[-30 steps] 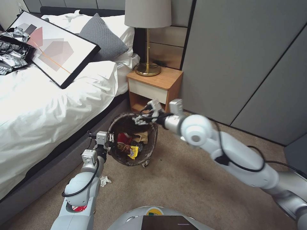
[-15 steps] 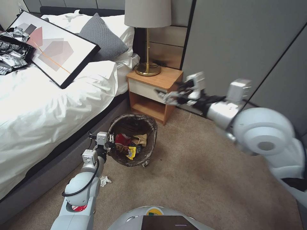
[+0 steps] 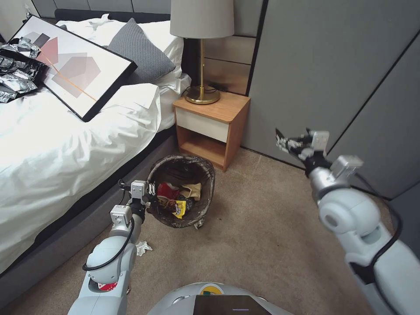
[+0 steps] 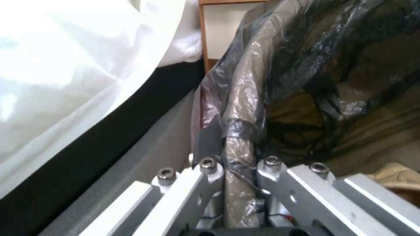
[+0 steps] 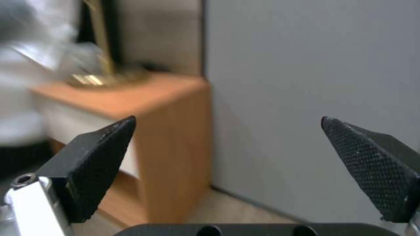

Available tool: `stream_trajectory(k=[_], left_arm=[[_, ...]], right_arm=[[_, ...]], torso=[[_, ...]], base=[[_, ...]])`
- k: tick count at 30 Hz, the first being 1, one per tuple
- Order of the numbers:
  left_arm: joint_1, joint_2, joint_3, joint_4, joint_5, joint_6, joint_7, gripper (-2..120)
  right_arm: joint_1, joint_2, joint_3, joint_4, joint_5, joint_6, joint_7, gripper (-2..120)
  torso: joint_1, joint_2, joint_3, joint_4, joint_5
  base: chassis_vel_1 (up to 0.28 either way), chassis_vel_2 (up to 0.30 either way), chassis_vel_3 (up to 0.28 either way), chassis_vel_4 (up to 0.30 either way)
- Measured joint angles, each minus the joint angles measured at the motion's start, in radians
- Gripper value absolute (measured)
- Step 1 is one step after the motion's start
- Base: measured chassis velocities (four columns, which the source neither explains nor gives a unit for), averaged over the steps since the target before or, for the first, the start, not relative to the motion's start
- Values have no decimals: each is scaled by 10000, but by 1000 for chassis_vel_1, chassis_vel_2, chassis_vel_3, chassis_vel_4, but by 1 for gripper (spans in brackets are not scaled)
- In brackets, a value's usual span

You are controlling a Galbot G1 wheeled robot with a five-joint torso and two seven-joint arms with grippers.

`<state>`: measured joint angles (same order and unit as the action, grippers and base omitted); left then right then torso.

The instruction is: Pick up the trash bin, then pick up the garbage from the floor and place it into the trash bin.

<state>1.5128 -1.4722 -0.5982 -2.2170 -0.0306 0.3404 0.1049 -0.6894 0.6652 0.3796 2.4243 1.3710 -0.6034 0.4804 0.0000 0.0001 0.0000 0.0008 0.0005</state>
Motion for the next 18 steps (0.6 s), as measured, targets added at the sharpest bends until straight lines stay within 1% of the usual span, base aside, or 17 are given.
stream_trajectory(k=[1, 2, 3, 4, 5, 6, 7, 8, 9, 10, 11, 12, 14, 15, 16, 17, 18], left_arm=[[0, 0, 0, 0, 0, 0, 0, 2], [13, -4, -7, -3, -32, 0, -8, 2], [16, -6, -7, -6, -42, 0, -15, 2], [24, -7, -7, -14, -62, 2, -25, 2], [27, -8, 6, -22, -93, 5, -33, 2], [27, -8, 6, -22, -93, 5, -33, 2], [28, -11, 19, -31, -113, 21, -48, 2], [28, -11, 19, -31, -113, 21, -48, 2], [40, -13, 26, -130, -155, 89, -58, 2], [51, -6, 23, -172, -185, 117, -59, 2], [65, 9, 0, -218, -256, 161, -71, 2], [65, 9, 0, -218, -256, 161, -71, 2], [70, 20, -17, -250, -331, 227, -128, 2], [70, 20, -17, -250, -331, 227, -128, 2], [65, 0, 16, -250, -344, 231, -165, 2], [65, 0, 16, -250, -344, 231, -165, 2], [64, -17, 27, -250, -344, 231, -185, 2]], right_arm=[[0, 0, 0, 0, 0, 0, 0, 100], [-916, 225, 872, -45, -582, 100, 31, 100], [-1488, 412, 1189, -105, -1017, 140, 1, 100], [-2498, 876, 1620, -294, -2051, 423, -124, 100], [-3397, 1400, 1810, -604, -3408, 937, -341, 100], [-3397, 1400, 1810, -604, -3408, 937, -341, 100], [-3985, 1748, 1850, -865, -4397, 1421, -610, 100], [-3985, 1748, 1850, -865, -4397, 1421, -610, 100], [-5266, 2675, 1891, -1612, -6963, 2515, -1083, 100], [-5736, 3065, 1898, -1962, -7592, 2848, -1120, 100], [-6247, 3549, 1929, -2382, -8306, 3331, -1214, 100], [-6247, 3549, 1929, -2382, -8306, 3331, -1214, 100], [-6879, 4302, 1878, -3038, -9703, 4207, -1536, 100], [-6879, 4302, 1878, -3038, -9703, 4207, -1536, 100], [-7017, 4673, 1770, -3112, -9925, 4339, -1571, 100], [-7017, 4673, 1770, -3112, -9925, 4339, -1571, 100], [-7045, 4977, 1680, -3128, -10042, 4364, -1569, 100]], torso=[[0, 0, 0, 0, 0], [-1, 0, -1, -15, -10], [-1, 0, -1, -6, -5], [0, 0, -1, -11, 2], [0, 0, -1, -9, -7], [0, 0, -1, -9, -7], [0, -1, 0, -12, 1], [0, -1, 0, -12, 1], [0, 0, -1, -11, -5], [0, 0, -1, -10, -1], [0, 0, -1, -9, -6], [0, 0, -1, -9, -6], [0, -1, -1, -10, -5], [0, -1, -1, -10, -5], [0, -1, -1, -10, -5], [0, -1, -1, -10, -5], [-1, 0, -1, -8, -8]], base=[[0, 0, 0, 0], [0, 0, 0, 0], [0, 0, 0, 0], [0, 0, 0, 0], [0, 0, 0, 0], [0, 0, 0, 0], [0, 0, 0, 0], [0, 0, 0, 0], [0, 0, 0, 0], [0, 0, 0, 0], [0, 0, 0, 0], [0, 0, 0, 0], [49, 41, 51, 42], [49, 52, 51, 49], [28, 52, 66, 38], [28, 52, 66, 38], [30, 44, 66, 42]])
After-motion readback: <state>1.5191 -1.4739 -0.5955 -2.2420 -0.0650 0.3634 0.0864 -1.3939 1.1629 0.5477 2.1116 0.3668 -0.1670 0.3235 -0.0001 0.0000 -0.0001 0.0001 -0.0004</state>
